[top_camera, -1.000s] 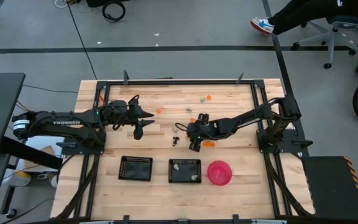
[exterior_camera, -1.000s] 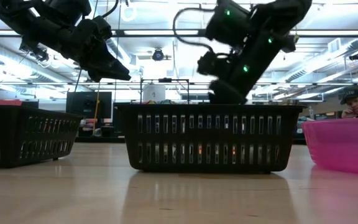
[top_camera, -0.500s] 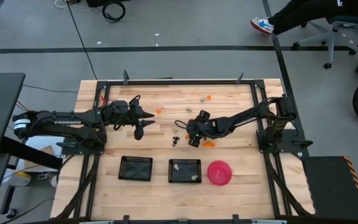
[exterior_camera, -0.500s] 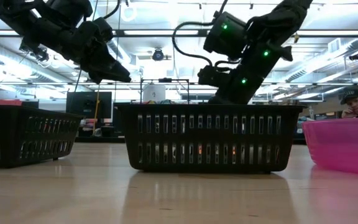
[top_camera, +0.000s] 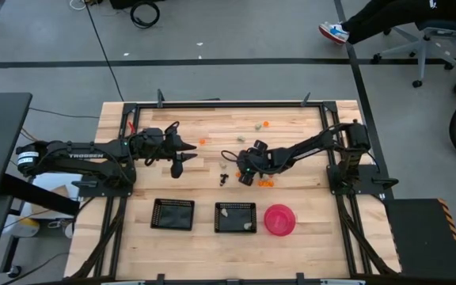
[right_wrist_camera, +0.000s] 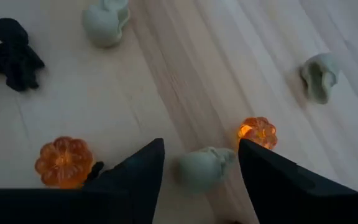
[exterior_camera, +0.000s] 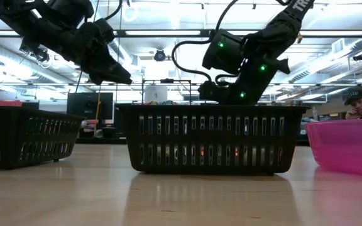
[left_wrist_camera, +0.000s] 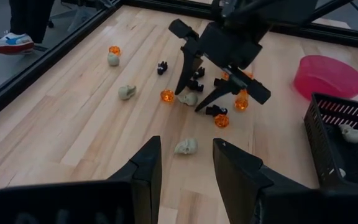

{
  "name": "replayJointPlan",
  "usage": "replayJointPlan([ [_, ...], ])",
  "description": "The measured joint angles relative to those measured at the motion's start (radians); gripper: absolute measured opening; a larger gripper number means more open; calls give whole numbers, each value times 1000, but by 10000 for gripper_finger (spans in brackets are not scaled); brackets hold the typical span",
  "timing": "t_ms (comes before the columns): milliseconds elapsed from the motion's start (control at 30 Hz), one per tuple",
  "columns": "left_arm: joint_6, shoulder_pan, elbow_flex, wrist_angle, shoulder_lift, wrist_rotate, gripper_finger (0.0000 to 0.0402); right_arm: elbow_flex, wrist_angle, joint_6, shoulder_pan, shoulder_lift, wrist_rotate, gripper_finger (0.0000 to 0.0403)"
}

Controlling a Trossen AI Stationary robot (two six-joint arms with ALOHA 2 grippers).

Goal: Sort Halloween decoration
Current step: Put the white skull toy into the right black bin

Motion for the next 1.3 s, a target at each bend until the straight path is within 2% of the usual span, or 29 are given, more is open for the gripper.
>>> replayJointPlan([
  [200, 0, 0, 0, -8, 0, 0, 116, -1, -63, 52, -16, -20, -37, 181],
  [500, 0, 0, 0, -10, 0, 0, 116, -4, -37, 23, -25, -21, -73, 124],
  [867, 0, 0, 0, -10, 0, 0, 116, -5, -33, 4, -15, -27, -61, 120],
  [1000, 0, 0, 0, -10, 0, 0, 116, -8, -64, -5, 0, -66, -72, 120],
  [1133, 0, 0, 0, -11, 0, 0, 116, -7, -63, -18, 18, -117, -135, 120],
  [1300, 0, 0, 0, -11, 0, 0, 116, -6, -36, -72, 59, -176, -325, 120],
])
